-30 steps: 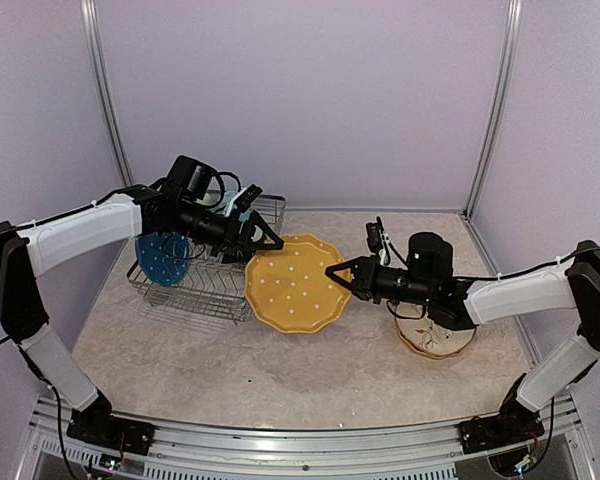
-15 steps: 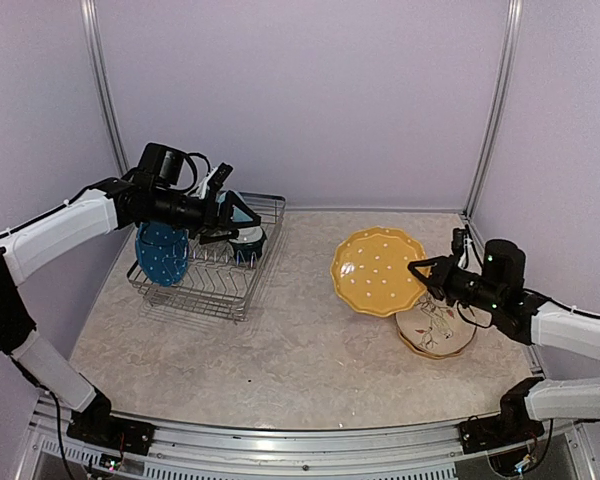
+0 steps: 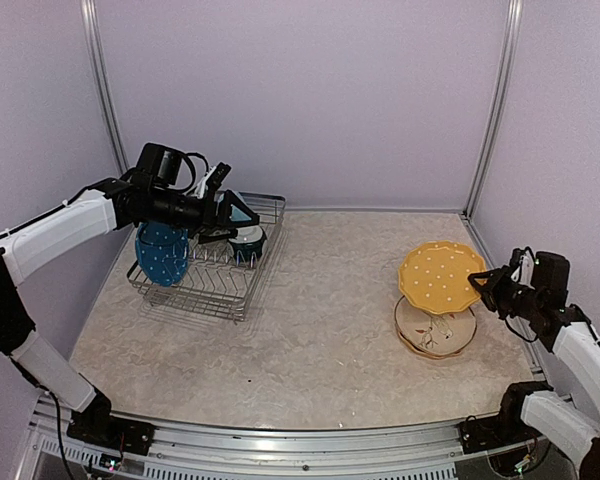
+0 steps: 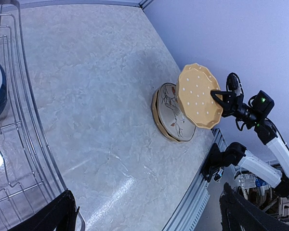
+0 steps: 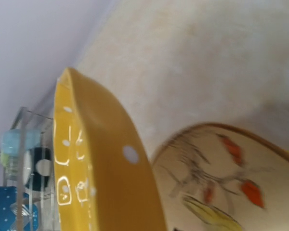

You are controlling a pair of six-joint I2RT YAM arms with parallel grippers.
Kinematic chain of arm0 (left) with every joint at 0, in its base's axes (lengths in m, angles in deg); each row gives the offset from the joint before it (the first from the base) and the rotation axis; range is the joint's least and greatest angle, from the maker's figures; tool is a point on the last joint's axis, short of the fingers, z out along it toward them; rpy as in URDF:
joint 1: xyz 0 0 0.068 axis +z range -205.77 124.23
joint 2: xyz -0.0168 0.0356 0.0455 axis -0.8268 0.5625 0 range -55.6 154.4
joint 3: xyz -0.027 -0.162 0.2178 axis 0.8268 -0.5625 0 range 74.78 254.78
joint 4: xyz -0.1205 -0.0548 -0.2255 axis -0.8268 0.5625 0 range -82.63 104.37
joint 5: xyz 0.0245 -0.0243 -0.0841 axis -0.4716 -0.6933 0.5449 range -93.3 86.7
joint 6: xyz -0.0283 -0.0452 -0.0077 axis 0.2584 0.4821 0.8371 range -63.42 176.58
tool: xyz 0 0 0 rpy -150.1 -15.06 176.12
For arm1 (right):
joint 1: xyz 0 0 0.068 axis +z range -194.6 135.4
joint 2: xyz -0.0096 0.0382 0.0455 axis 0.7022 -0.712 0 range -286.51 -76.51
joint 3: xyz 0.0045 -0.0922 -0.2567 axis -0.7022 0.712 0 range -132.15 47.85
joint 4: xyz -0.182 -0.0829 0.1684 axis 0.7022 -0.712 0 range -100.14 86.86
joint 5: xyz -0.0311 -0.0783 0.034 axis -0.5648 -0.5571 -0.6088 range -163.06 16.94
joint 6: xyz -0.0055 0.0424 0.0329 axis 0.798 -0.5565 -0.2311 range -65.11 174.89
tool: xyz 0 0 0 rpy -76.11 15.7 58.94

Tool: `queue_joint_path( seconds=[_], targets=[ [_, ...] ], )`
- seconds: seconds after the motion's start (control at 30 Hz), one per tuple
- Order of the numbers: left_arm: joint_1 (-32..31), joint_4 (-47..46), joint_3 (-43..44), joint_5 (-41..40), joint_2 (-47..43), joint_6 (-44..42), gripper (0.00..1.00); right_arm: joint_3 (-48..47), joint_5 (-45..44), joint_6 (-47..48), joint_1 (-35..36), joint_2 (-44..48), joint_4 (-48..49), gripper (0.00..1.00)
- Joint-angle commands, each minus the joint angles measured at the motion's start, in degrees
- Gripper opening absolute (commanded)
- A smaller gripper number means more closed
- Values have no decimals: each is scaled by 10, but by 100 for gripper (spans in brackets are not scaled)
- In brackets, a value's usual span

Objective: Unload the mixed dishes from the dish rack
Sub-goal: Place the plate with another plate.

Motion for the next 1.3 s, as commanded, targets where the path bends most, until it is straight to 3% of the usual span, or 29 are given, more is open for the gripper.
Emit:
queue_joint_path(
  seconds=[0.0, 0.83, 1.27],
  targets=[
    [1, -9, -6, 8, -5, -2, 99, 1, 96, 16, -33, -4, 6, 0],
    [1, -10, -4, 23, 8, 2, 99, 60, 92, 56, -44, -97, 66, 0],
    [0, -12, -5, 24, 9, 4, 99, 53, 51, 97, -44, -96, 11, 37]
  ],
)
